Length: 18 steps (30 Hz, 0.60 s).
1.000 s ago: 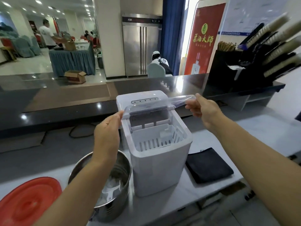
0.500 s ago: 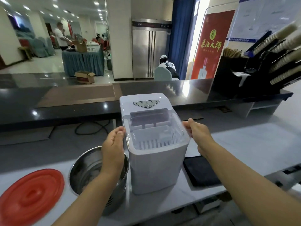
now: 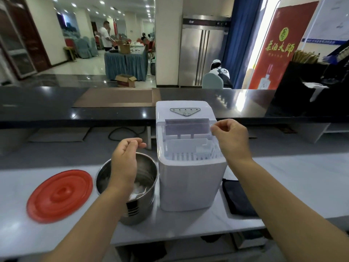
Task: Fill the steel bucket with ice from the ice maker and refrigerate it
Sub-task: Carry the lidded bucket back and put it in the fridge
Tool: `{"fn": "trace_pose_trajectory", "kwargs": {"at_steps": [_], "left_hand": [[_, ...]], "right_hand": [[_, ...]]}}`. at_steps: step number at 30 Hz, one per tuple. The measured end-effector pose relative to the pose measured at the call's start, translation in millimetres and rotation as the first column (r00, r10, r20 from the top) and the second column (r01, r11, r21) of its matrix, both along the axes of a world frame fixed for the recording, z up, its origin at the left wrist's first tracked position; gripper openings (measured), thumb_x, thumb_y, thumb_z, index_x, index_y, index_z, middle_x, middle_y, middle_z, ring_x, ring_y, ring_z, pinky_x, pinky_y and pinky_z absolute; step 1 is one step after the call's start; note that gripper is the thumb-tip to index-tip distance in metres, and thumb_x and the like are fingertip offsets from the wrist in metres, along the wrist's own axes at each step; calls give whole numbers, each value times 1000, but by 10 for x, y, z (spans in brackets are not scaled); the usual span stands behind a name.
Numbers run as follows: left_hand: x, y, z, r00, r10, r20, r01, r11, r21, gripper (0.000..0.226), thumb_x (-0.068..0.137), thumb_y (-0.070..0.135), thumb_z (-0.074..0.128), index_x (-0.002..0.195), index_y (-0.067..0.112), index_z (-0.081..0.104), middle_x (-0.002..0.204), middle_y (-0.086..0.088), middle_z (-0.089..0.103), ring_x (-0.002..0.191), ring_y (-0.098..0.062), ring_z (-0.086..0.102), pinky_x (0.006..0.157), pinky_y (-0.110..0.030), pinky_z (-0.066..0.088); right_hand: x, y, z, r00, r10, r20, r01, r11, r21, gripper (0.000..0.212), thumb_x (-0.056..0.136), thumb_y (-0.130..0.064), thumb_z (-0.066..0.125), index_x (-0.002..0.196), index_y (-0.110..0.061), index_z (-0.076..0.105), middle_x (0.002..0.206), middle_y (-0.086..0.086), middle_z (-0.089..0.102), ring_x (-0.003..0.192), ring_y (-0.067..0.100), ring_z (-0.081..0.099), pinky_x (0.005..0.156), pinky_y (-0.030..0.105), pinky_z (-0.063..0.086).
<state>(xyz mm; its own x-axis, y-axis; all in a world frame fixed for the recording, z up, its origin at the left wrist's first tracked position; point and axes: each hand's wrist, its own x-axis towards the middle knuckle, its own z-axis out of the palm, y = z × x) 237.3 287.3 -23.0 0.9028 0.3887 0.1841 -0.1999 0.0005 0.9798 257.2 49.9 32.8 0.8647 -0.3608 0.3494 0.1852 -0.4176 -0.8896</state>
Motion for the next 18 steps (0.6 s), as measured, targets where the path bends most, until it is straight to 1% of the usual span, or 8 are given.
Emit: {"fn": "trace_pose_trajectory", "kwargs": {"at_steps": [1, 3, 4, 6, 9, 12, 15, 18], "left_hand": [[-27, 61, -12, 1000, 16, -12, -17, 1000, -10, 20, 93, 24, 46, 86, 26, 65, 85, 2, 72, 93, -17, 64, 85, -35, 46], [-93, 214, -32, 998, 56, -31, -56, 998, -17, 19, 93, 22, 47, 87, 24, 65, 86, -2, 72, 92, -22, 65, 85, -39, 50], [-126, 295, -29, 997, 73, -39, -74, 997, -21, 19, 93, 21, 47, 87, 23, 64, 86, -2, 72, 90, -22, 65, 83, -39, 51], [-179, 459, -12, 993, 109, -53, -111, 993, -31, 19, 94, 18, 46, 86, 21, 63, 84, -2, 71, 83, -18, 64, 75, -34, 51], [-240, 730, 1, 984, 170, -52, -172, 985, -36, 19, 94, 13, 45, 85, 20, 61, 84, -3, 69, 81, -11, 61, 74, -25, 45], [-303, 1033, -37, 978, 197, -66, -198, 980, -8, 20, 93, 10, 45, 84, 20, 59, 80, -1, 68, 81, -9, 59, 75, -21, 42], [-345, 1395, -148, 970, 204, -131, -204, 979, 15, 18, 93, 13, 47, 85, 21, 60, 83, 0, 70, 81, -13, 59, 70, -28, 41], [-385, 1846, -252, 954, 212, -209, -212, 977, 23, 16, 93, 18, 48, 88, 24, 62, 87, -1, 72, 82, -21, 60, 70, -38, 45]], "right_hand": [[-29, 110, -2, 999, 47, 8, -47, 999, -9, 12, 81, -14, 68, 73, -22, 65, 72, -7, 66, 67, 4, 60, 62, 15, 48], [-93, 339, -34, 992, 127, 13, -127, 992, -3, 14, 81, -13, 69, 72, -22, 67, 70, -8, 66, 66, 1, 60, 62, 9, 47], [-122, 449, -56, 986, 166, 2, -166, 986, 6, 14, 81, -13, 70, 71, -23, 67, 70, -9, 66, 65, -1, 59, 60, 6, 45], [-161, 672, -90, 969, 247, -28, -246, 969, 29, 17, 82, -12, 69, 71, -24, 66, 69, -9, 66, 61, -2, 58, 58, 4, 45], [-199, 1027, -122, 934, 353, -49, -348, 933, 91, 21, 83, -9, 67, 68, -23, 67, 60, -7, 64, 52, -4, 55, 55, 9, 45], [-236, 1440, -161, 898, 430, -91, -420, 901, 111, 23, 85, -11, 64, 67, -24, 67, 60, -4, 66, 52, 1, 56, 57, 16, 47], [-272, 1878, -203, 857, 502, -120, -481, 861, 165, 21, 89, -12, 62, 71, -22, 68, 63, -1, 67, 53, 4, 57, 57, 18, 49], [-309, 2386, -259, 812, 566, -142, -531, 817, 226, 19, 91, -12, 60, 76, -19, 68, 68, 0, 68, 57, 3, 58, 57, 15, 50]]}}
